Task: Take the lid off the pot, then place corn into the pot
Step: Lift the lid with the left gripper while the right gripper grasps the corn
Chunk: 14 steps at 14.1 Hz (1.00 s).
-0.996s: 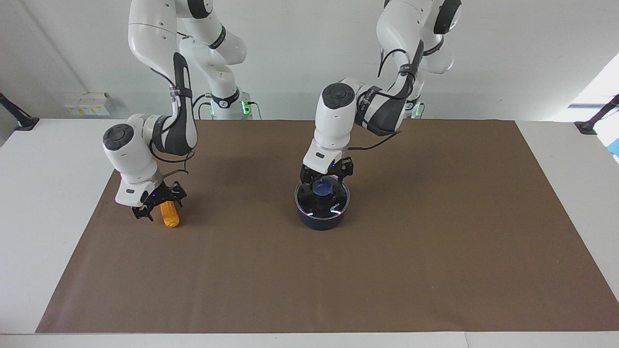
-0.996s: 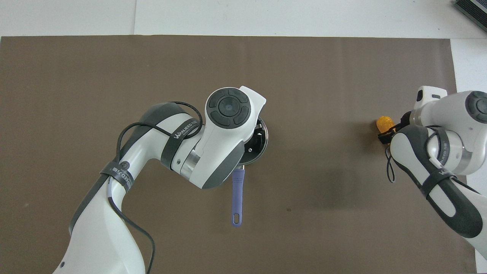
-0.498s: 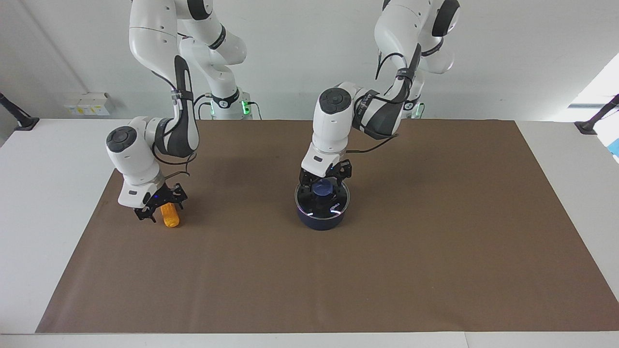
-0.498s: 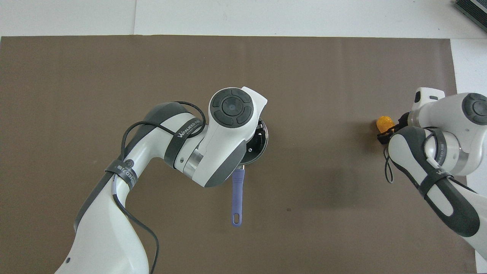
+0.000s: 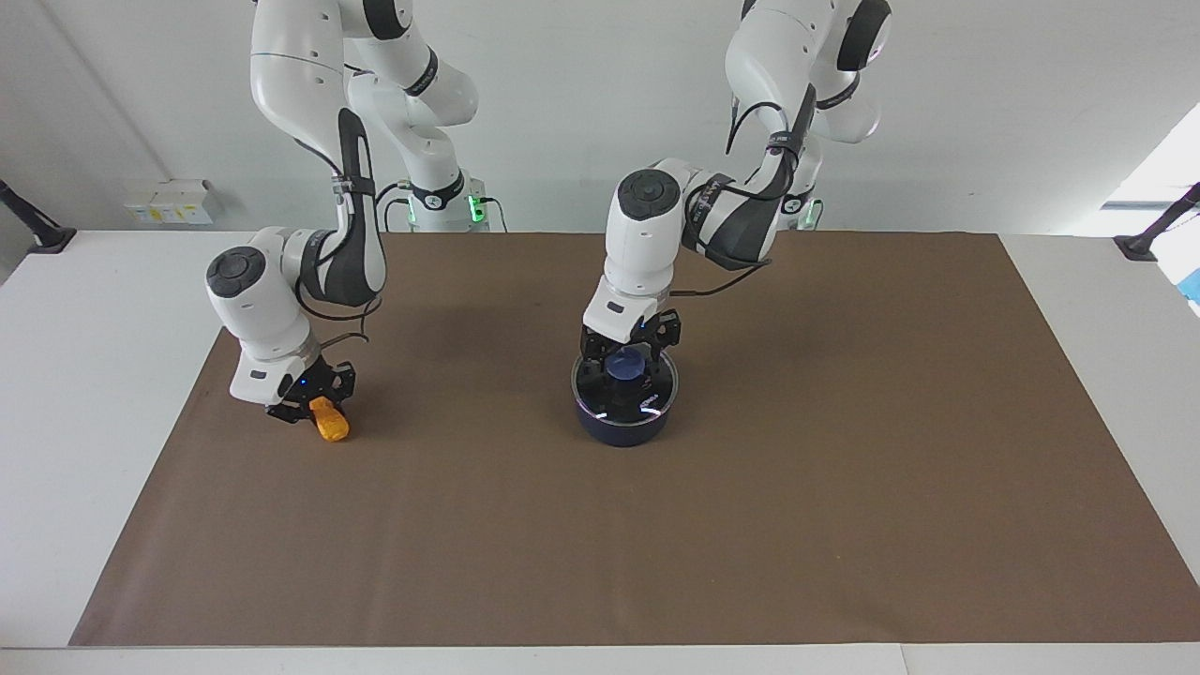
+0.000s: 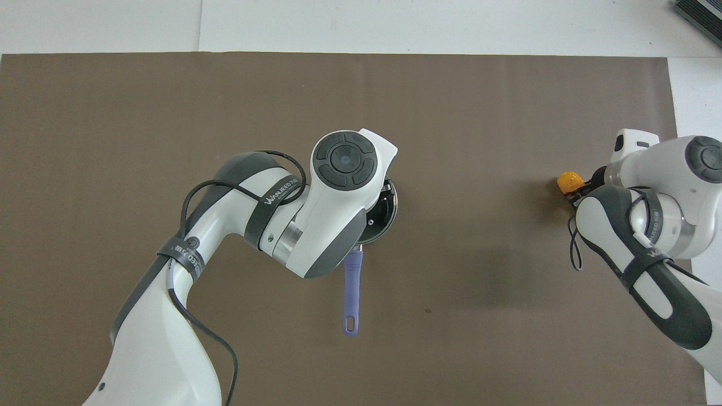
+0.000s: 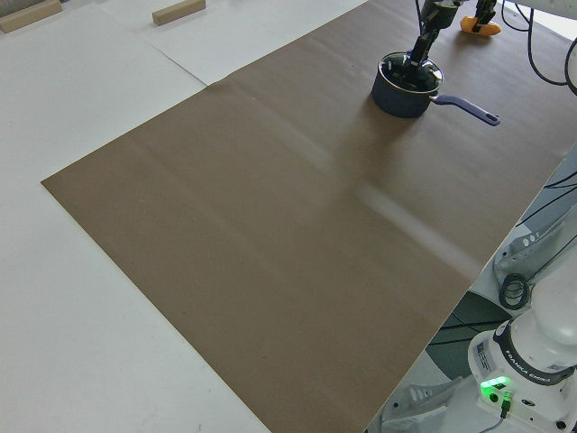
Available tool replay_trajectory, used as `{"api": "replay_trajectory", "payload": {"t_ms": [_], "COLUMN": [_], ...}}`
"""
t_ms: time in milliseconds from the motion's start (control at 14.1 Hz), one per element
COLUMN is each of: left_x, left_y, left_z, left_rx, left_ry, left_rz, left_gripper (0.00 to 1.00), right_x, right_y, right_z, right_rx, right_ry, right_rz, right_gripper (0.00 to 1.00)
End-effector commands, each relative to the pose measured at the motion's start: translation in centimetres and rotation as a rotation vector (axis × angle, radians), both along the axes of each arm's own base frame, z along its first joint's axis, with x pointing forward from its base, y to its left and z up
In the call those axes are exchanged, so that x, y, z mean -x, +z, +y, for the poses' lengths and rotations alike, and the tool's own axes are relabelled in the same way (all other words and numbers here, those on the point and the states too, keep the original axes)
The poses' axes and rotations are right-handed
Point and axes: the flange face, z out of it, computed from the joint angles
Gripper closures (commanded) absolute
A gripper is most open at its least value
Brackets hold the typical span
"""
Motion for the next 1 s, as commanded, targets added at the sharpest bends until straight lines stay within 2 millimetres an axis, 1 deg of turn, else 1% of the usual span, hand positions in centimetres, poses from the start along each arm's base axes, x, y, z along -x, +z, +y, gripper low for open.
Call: {"api": "replay_trajectory", "payload": {"t_ms": [0, 71, 142, 213, 284, 356, 427, 569, 711, 853, 924], "left_x": [-0.2, -0.1, -0.2, -0.2, -0.5, -0.5, -0.2, 0.1, 0.2, 0.3, 0.3], "left_y": [0.2, 0.2, 0.2, 0.3, 0.6, 0.5, 0.6, 0.5, 0.7, 1.7, 3.2], "left_z": [-0.6, -0.7, -0.6, -0.7, -0.8, -1.0, -1.2, -1.5, -1.5, -0.9, -0.2], "left_rx": [-0.021, -0.021, -0.022, -0.018, -0.001, 0.008, 0.009, 0.006, -0.003, -0.013, -0.014], "left_ry": [0.008, 0.006, 0.007, 0.006, 0.003, -0.002, -0.007, -0.013, -0.016, -0.014, -0.011], "left_rz": [-0.024, -0.023, -0.026, -0.034, -0.062, -0.081, -0.081, -0.077, -0.069, -0.059, -0.058], "left_gripper": [0.15, 0.22, 0.35, 0.54, 0.81, 1.0, 1.0, 1.0, 1.0, 1.0, 1.0], "right_x": [-1.3, -1.4, -1.5, -1.6, -1.6, -1.7, -1.8, -1.8, -1.6, -1.0, -0.6], "right_y": [1.9, 3.0, 4.4, 5.6, 6.6, 7.5, 8.7, 11.7, 14.3, 16.2, 17.6], "right_z": [0.7, 1.1, 1.4, 2.5, 3.4, 3.5, 4.2, 4.6, 6.2, 7.8, 8.3], "right_rx": [-0.037, -0.044, -0.05, -0.06, -0.069, -0.073, -0.079, -0.086, -0.098, -0.107, -0.111], "right_ry": [-0.057, -0.103, -0.154, -0.199, -0.249, -0.293, -0.313, -0.352, -0.385, -0.419, -0.439], "right_rz": [-0.002, -0.006, -0.014, -0.024, -0.03, -0.036, -0.039, -0.031, -0.022, -0.034, -0.036], "right_gripper": [1.0, 1.0, 1.0, 1.0, 1.0, 1.0, 1.0, 1.0, 1.0, 1.0, 1.0]}}
